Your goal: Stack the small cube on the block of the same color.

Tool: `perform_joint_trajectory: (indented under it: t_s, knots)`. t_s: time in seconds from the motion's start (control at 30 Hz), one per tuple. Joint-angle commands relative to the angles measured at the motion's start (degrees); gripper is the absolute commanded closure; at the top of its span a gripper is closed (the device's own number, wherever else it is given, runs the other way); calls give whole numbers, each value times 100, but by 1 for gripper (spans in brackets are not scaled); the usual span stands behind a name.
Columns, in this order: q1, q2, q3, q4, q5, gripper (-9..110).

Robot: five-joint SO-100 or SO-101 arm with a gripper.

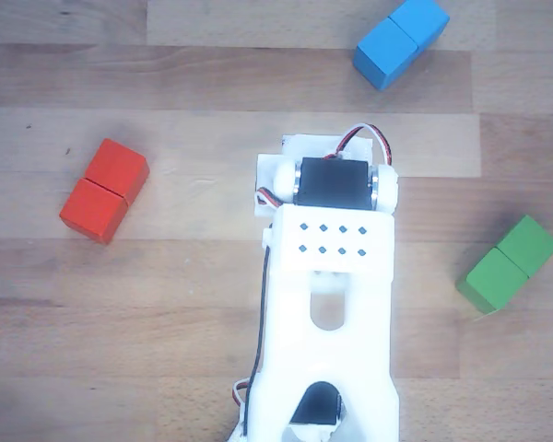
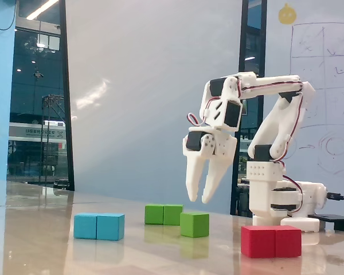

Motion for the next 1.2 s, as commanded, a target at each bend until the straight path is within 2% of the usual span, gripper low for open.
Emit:
perform_joint_trajectory:
  t_s: [0.0,0.4,0.73,1.17]
  knots:
    - [0,-105,-545,-132,0,87]
    - [9,-642,-615,536,-44,85]
    - [404,-659,-835,475,-1046,85]
    - [457,-677,-1055,475,-1037,85]
